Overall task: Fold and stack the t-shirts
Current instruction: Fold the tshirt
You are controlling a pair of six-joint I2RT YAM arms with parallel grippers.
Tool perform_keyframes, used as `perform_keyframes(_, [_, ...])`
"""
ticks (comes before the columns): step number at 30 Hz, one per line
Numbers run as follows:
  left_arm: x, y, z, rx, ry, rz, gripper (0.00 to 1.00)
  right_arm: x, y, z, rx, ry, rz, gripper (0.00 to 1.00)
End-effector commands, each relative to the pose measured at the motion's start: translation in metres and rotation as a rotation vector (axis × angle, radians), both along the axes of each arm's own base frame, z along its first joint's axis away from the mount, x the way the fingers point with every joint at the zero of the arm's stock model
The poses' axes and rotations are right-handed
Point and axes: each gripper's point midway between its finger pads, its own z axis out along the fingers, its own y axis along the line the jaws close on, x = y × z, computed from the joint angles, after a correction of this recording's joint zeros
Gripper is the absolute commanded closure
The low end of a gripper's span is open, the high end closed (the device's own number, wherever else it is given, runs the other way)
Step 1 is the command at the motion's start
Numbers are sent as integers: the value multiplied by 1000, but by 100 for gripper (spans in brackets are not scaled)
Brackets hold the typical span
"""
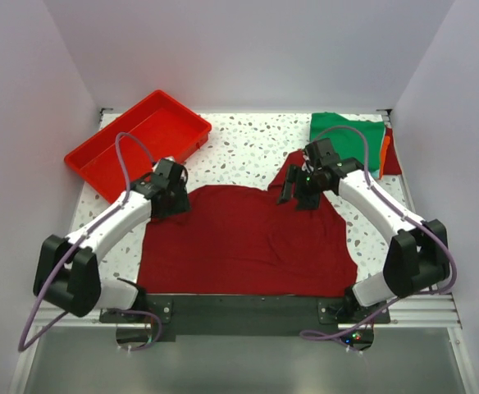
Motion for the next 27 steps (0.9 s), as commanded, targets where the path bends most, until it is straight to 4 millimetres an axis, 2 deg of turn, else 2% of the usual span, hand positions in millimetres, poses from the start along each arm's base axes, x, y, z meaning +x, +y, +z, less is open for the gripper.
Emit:
perform_keyframes(1, [10,-1,-9,64,33,-96,42,4,4,-2,-16,52,13,34])
perform_keyframes(4, [13,-1,-17,97,64,-128,51,8,7,-2,-12,55,13,34])
perform_keyframes(7, [15,-4,-21,104,79,-153,53,11,10,-4,-1,67,9,34])
perform_keyframes(14, [16,-14,-37,82,110,-182,52,14,15,-11,16,94,1,34])
perform_keyframes(27, [21,-11,-57,139,155,-198,53,17,16,-2,18,76,-11,34])
